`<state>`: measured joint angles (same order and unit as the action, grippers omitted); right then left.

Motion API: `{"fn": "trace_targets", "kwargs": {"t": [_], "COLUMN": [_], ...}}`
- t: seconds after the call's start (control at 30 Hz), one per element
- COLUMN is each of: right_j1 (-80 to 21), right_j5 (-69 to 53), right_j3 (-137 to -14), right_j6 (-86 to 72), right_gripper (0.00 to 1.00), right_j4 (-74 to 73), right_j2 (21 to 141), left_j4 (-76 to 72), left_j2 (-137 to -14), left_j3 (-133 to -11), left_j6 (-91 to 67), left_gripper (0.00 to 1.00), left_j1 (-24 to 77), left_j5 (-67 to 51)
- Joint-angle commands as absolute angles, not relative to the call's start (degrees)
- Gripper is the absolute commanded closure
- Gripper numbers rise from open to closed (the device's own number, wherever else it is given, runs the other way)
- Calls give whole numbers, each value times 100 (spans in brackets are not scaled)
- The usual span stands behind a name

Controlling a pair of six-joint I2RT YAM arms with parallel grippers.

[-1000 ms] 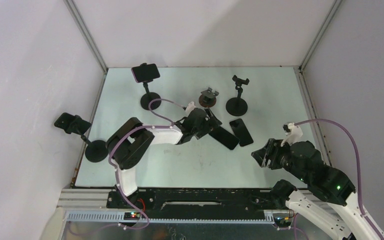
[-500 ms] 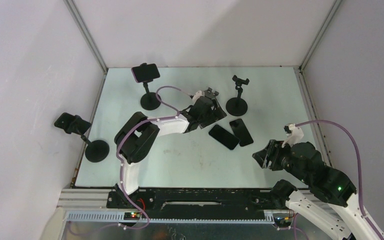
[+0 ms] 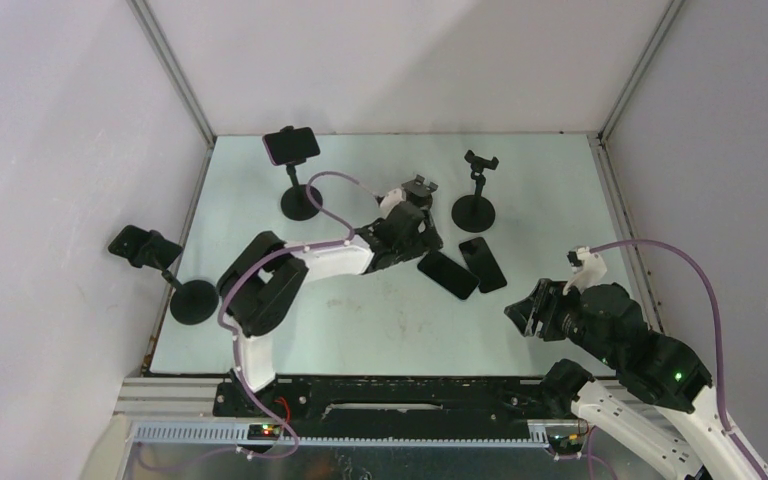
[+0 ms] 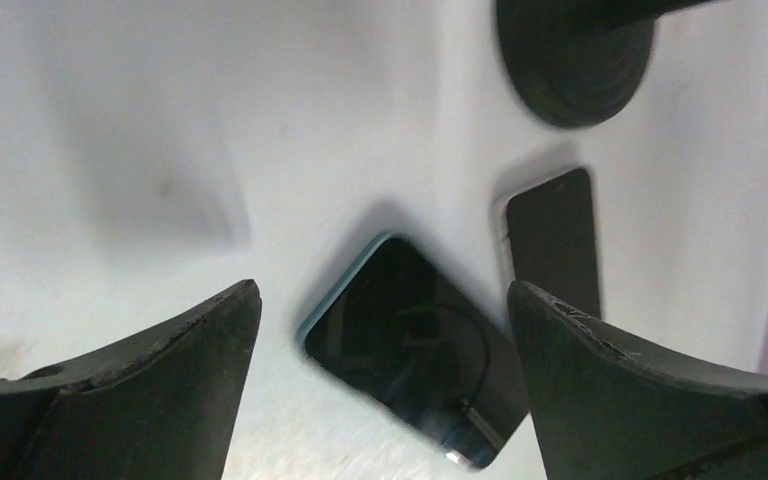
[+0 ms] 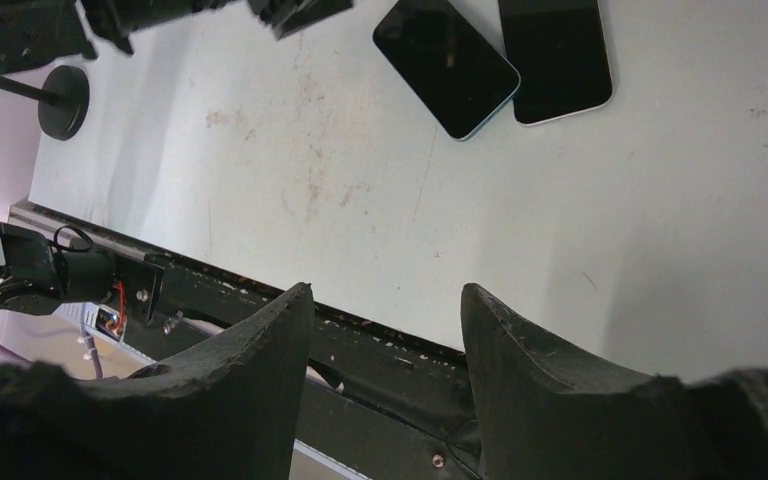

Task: Remove the phone from the phone stand
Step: Place the phone at the center of the board.

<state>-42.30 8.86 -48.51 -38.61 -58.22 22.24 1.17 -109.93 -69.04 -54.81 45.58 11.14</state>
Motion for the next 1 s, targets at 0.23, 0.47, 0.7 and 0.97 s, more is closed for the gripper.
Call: {"fn": "trace_targets", "kwargs": {"t": [0.23,0.47,0.7,0.97], "right_j1": [-4266,-4271,-4277,-4276], "right_j5": [935,922,976,971], "right_j3": [-4878,-4878,-4878,-4878], "right_j6": [-3849,-3866,-3894,-3911], "right_gripper": [41,41,41,41], "right_j4": [-5627,-5681,-5737,-5774], "right_j2": [2484,2438,2256,2244], "left_j4": [98,108,245,192], "left_j2": [-10065,-10564,-10911,-11125], "left_j3": [-5848,-6075,-6412,-6729], "left_j6": [-6200,-6448,-6287,-6102], "left_gripper": [0,0,0,0], "left_j1": [5101,5295,5133,4905], "left_j5": [1708,1633,1686,1582]}}
